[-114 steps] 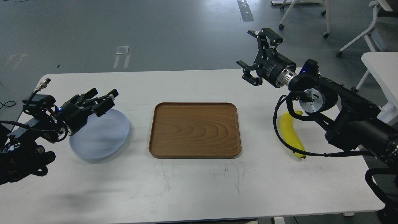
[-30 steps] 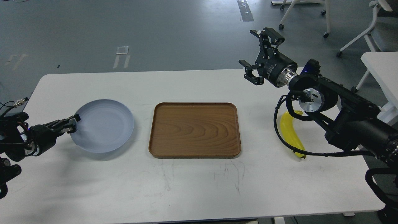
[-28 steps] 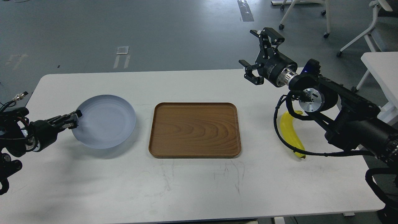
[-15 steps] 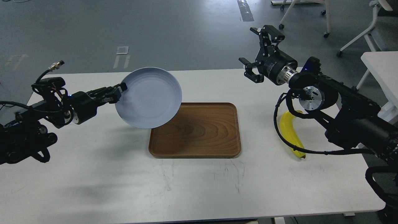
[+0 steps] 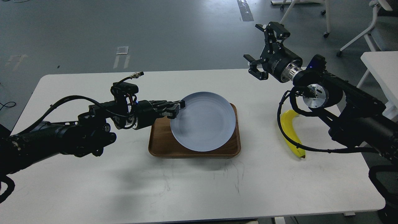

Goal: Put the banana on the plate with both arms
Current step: 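Lift the plate with the left gripper and set it on the wooden tray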

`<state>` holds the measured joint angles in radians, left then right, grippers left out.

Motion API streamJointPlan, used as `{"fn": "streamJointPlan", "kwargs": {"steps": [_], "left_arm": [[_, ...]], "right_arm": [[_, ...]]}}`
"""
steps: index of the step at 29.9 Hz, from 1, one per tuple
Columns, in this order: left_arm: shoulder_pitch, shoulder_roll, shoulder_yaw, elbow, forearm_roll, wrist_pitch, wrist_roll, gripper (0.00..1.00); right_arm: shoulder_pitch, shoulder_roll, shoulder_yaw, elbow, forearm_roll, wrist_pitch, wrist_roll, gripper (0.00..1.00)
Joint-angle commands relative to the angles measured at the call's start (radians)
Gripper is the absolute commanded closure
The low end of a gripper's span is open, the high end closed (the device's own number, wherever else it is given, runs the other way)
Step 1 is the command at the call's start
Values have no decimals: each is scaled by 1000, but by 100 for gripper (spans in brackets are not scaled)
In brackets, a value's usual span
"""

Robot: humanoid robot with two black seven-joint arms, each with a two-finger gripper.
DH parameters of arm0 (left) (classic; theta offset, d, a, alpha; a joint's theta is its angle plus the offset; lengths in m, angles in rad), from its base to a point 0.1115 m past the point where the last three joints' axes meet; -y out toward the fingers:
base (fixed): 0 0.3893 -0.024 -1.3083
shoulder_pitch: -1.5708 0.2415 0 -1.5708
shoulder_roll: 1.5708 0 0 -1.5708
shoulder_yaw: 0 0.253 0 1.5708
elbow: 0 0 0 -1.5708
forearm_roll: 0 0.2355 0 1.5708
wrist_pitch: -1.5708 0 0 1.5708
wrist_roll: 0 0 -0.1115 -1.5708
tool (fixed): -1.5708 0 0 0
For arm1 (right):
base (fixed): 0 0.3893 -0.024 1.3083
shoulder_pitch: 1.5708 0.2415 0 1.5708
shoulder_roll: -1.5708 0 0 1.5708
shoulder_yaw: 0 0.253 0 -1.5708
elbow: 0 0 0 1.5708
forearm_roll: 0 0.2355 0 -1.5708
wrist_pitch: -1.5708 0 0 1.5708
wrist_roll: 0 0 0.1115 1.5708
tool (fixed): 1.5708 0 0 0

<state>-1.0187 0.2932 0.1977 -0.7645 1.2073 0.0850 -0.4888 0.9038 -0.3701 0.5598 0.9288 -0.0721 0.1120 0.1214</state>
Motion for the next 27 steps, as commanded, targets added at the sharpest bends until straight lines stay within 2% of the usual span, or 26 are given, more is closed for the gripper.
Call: {"fn": "streamJointPlan", "kwargs": {"steps": [1,11,18,19,21,22,23,24,27], "left_arm": [[3,-48,9,71,-2,-7,0,100],[55,-78,9,186,-11,-19,0,100],[63,-78,8,195,-18,-19,0,100],[62,-78,6,195,-20,-19,0,85],[63,-78,8,195,-18,-19,0,70],[63,-78,6,194,-20,-21,0,40],[63,-78,3,194,-20,-19,0,27],[63,-78,-3,192,-21,-19,0,18],[61,-77,-6,192,-37,-19,0,14]], "right_arm": [[0,-4,5,1,0,0,0,0],[-2,-6,12,2,0,0,0,0],[0,-4,12,2,1,0,0,0],[0,-4,12,2,1,0,0,0],[0,-6,12,2,0,-3,-2,0],[-2,-6,12,2,1,-11,-2,0],[-2,-6,12,4,0,-14,-2,0],[-2,-6,12,4,0,-17,0,0],[-2,-7,12,4,1,-20,-2,0]]}}
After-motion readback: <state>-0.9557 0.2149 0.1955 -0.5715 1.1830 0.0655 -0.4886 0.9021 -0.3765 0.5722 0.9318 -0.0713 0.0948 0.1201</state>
